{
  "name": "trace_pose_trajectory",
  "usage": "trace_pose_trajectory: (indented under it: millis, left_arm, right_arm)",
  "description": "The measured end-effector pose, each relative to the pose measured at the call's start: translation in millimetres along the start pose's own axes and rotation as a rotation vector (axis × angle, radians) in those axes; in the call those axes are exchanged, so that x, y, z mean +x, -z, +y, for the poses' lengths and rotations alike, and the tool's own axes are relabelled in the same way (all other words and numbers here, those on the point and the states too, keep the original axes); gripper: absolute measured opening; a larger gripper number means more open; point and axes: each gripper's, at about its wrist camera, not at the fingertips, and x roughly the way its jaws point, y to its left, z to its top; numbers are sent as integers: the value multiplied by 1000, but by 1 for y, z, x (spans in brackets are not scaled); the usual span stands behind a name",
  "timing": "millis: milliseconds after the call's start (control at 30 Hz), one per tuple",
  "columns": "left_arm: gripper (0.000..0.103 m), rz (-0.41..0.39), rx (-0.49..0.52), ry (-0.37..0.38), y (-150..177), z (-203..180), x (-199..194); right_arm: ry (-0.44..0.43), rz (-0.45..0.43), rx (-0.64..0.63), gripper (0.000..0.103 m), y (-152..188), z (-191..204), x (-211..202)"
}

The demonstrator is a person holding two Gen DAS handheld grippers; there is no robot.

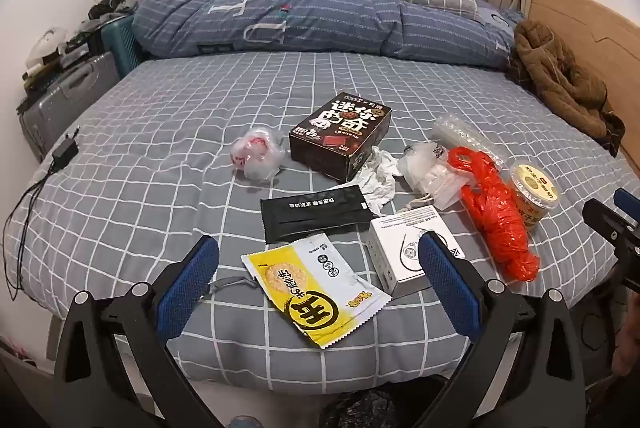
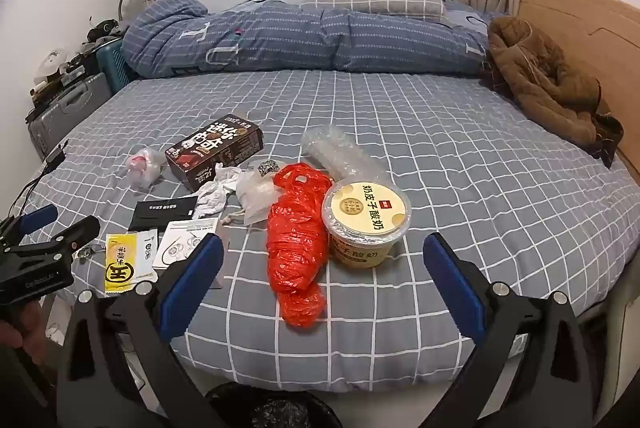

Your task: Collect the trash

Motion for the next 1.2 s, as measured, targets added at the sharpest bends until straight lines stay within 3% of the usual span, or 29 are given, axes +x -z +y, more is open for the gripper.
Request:
trace_pose_trajectory:
  millis: [1200]
  left_arm:
    - [97,17,-8,10,4,3,7]
  right_arm:
    - [0,-7,-8,96,-1,0,5]
